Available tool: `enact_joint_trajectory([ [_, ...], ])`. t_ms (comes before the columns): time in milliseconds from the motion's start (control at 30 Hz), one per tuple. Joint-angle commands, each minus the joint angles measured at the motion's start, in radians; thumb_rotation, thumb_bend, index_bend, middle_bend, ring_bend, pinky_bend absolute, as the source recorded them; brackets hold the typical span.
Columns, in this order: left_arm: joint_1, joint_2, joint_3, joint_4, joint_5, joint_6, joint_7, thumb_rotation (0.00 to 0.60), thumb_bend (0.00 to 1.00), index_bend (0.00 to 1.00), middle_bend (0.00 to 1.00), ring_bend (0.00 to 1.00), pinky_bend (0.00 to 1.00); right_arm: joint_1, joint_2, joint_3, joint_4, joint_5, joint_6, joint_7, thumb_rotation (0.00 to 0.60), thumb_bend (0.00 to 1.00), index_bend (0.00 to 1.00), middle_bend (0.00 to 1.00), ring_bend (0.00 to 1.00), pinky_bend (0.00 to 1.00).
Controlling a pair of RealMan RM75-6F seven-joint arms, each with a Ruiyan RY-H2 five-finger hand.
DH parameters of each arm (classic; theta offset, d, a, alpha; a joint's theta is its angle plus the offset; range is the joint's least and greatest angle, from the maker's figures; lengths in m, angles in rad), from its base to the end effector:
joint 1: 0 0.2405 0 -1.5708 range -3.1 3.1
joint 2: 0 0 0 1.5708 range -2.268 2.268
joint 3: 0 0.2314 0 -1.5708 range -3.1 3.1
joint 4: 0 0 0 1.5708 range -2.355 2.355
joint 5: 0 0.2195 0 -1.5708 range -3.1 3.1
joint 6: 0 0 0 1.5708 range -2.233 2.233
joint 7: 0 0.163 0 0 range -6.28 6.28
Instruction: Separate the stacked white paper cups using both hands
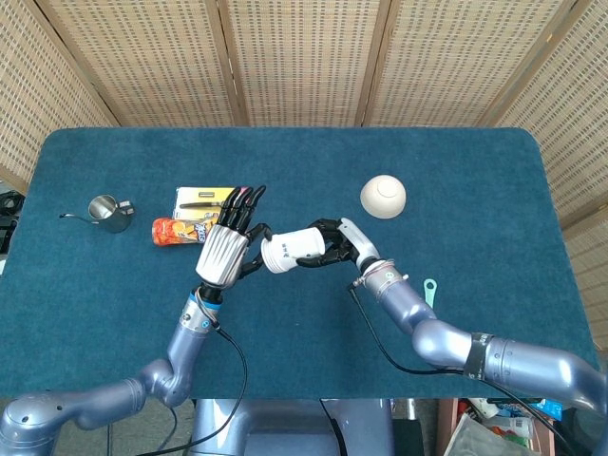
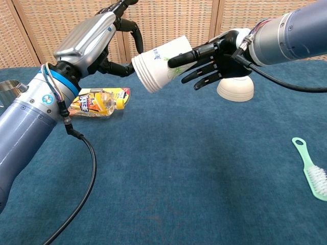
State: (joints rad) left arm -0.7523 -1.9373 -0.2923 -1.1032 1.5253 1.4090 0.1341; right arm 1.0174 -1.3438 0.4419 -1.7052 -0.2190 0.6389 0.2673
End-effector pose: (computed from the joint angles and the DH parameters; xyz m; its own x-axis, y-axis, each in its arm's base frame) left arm -0.0480 0.3409 -0.0344 0.1080 -0.2061 0.9726 0.8286 -0.5218 -0.2026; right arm -0.0328 -0.3823 -0.0050 -0.6440 -0.5132 0.5674 -0.7597 0.3414 -0.5534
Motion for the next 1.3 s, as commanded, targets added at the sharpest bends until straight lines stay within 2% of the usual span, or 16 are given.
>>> enact_joint_trajectory([
  [33,0.0,-0.002,0.001,0.004,-0.002,0.002,-0.002,0.6,0.56,0.67,0.0,0.0,0.0,-0.001,-0.001,-0.003,0.003,-0.004,-0.003,0.003,0.6,0.37,0.58,0.61,0.47,0.62],
  [267,0.026,0.014,0.016,0.027,-0.013,0.018,-0.028,0.6,0.57,0.68,0.0,0.0,0.0,-0.018,0.009,0.004,0.019,-0.019,-0.007,0.026,0.6,0.37,0.58,0.61,0.47,0.62],
  [467,0.092,0.074,0.063,0.048,-0.006,0.055,-0.08,0.6,0.57,0.69,0.0,0.0,0.0,-0.045,0.032,0.002,0.05,-0.025,-0.025,0.05,0.6,0.37,0.58,0.61,0.47,0.62],
  [567,0.134,0.117,0.077,0.057,-0.004,0.094,-0.114,0.6,0.57,0.69,0.0,0.0,0.0,-0.062,0.038,-0.009,0.085,-0.024,-0.035,0.063,0.6,0.37,0.58,0.61,0.47,0.62],
  [733,0.155,0.163,0.087,0.045,-0.007,0.09,-0.11,0.6,0.57,0.69,0.0,0.0,0.0,-0.075,0.039,-0.024,0.107,-0.044,-0.045,0.061,0.6,0.37,0.58,0.61,0.47,0.62],
  [800,0.159,0.198,0.099,0.026,-0.014,0.057,-0.087,0.6,0.57,0.69,0.0,0.0,0.0,-0.079,0.038,-0.04,0.114,-0.064,-0.039,0.047,0.6,0.37,0.58,0.61,0.47,0.62],
  [833,0.161,0.228,0.108,0.013,-0.025,0.021,-0.058,0.6,0.57,0.69,0.0,0.0,0.0,-0.076,0.036,-0.068,0.124,-0.098,-0.016,0.009,0.6,0.37,0.58,0.61,0.47,0.62],
  [900,0.156,0.322,0.125,-0.065,-0.058,-0.084,0.007,0.6,0.57,0.69,0.0,0.0,0.0,-0.071,0.006,-0.14,0.142,-0.197,0.084,-0.096,0.6,0.37,0.58,0.61,0.47,0.62],
  [1067,0.133,0.492,0.136,-0.248,-0.169,-0.291,0.143,0.6,0.57,0.69,0.0,0.0,0.0,-0.089,-0.053,-0.203,0.165,-0.33,0.225,-0.206,0.6,0.37,0.58,0.6,0.47,0.61],
  [1133,0.13,0.513,0.129,-0.277,-0.206,-0.311,0.196,0.6,0.57,0.64,0.0,0.0,0.0,-0.098,-0.067,-0.216,0.17,-0.369,0.254,-0.231,0.6,0.37,0.58,0.56,0.45,0.56],
  [1167,0.13,0.517,0.127,-0.286,-0.22,-0.315,0.214,0.6,0.57,0.55,0.0,0.0,0.0,-0.103,-0.071,-0.219,0.169,-0.384,0.262,-0.237,0.6,0.37,0.54,0.5,0.4,0.5],
  [1233,0.131,0.528,0.126,-0.305,-0.244,-0.329,0.227,0.6,0.54,0.28,0.0,0.0,0.0,-0.116,-0.063,-0.221,0.152,-0.412,0.248,-0.234,0.6,0.35,0.39,0.35,0.26,0.36],
  [1267,0.132,0.534,0.126,-0.313,-0.252,-0.334,0.226,0.6,0.48,0.13,0.0,0.0,0.0,-0.122,-0.054,-0.221,0.142,-0.423,0.237,-0.23,0.6,0.31,0.29,0.24,0.16,0.26],
  [1300,0.133,0.54,0.126,-0.32,-0.257,-0.336,0.225,0.6,0.42,0.03,0.0,0.0,0.0,-0.128,-0.046,-0.221,0.134,-0.436,0.23,-0.227,0.6,0.25,0.21,0.15,0.08,0.18],
])
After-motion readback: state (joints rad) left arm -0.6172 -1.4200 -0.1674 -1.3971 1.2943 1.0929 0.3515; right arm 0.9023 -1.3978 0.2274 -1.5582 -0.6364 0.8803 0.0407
